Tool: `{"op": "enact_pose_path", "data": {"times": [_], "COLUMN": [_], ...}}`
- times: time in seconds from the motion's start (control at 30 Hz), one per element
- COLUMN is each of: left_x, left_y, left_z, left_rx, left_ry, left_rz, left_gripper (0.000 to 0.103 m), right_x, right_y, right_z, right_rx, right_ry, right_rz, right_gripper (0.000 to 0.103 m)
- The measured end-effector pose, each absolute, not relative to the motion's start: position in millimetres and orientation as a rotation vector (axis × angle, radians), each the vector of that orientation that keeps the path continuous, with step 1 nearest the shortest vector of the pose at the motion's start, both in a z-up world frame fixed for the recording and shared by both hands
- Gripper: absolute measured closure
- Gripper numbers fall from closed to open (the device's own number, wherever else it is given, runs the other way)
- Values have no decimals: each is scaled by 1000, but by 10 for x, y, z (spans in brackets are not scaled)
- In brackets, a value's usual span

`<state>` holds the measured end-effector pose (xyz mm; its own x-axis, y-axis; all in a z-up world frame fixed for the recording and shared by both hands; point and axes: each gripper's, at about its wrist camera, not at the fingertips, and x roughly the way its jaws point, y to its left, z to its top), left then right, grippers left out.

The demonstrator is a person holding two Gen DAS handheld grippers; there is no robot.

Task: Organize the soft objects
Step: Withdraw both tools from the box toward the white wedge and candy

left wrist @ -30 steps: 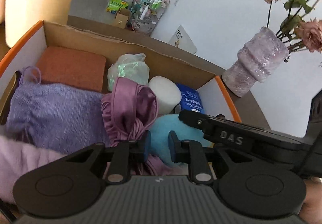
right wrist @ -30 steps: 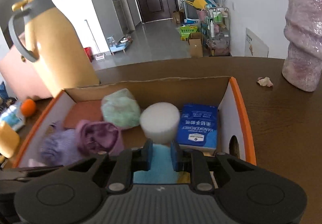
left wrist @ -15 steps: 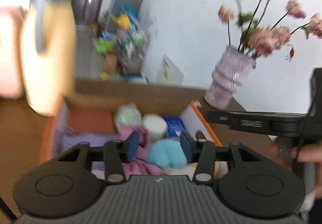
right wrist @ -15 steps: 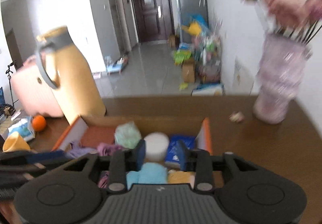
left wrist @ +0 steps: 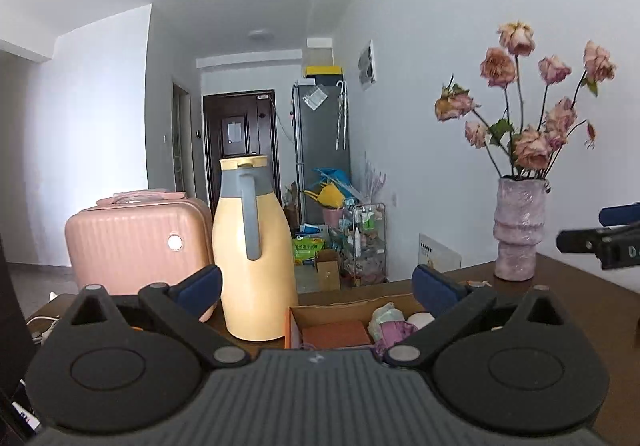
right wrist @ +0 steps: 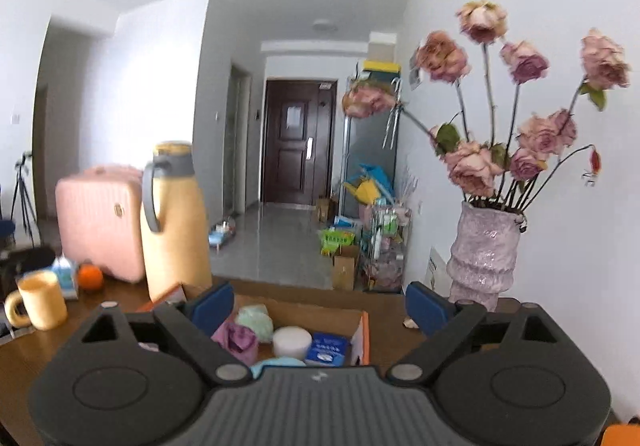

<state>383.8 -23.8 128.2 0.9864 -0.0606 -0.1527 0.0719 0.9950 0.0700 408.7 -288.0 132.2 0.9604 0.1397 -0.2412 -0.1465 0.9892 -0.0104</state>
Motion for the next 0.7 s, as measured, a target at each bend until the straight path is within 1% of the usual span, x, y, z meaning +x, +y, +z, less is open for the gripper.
{"op": "enact_pose_path", "data": {"times": [0.13,0.23,0.43,0.6,0.7], "left_x": [3590,3290,2427,1733,1634], "left_y": [-115,46,185,246,267], "left_z": [1221,980,474,131,9], "left_rx": [34,-36,-61,-61,-38], "left_ry": [143,160,201,295,352], "left_rz": [-75,-21,22,-38,-32], "left_gripper": [0,0,0,0,0], "right_x": [3809,3468,2747,1980,1764], "right_y": [-2818,-2818,-2736,-2651,-2635], "right_z": [1302,1101,497,144,-36], "right_rx": [10,56,66,81,134], "right_ry": [208,181,295,336,388], "right_rz": [126,112,177,247,265], "right_gripper": [10,8,8,8,8]}}
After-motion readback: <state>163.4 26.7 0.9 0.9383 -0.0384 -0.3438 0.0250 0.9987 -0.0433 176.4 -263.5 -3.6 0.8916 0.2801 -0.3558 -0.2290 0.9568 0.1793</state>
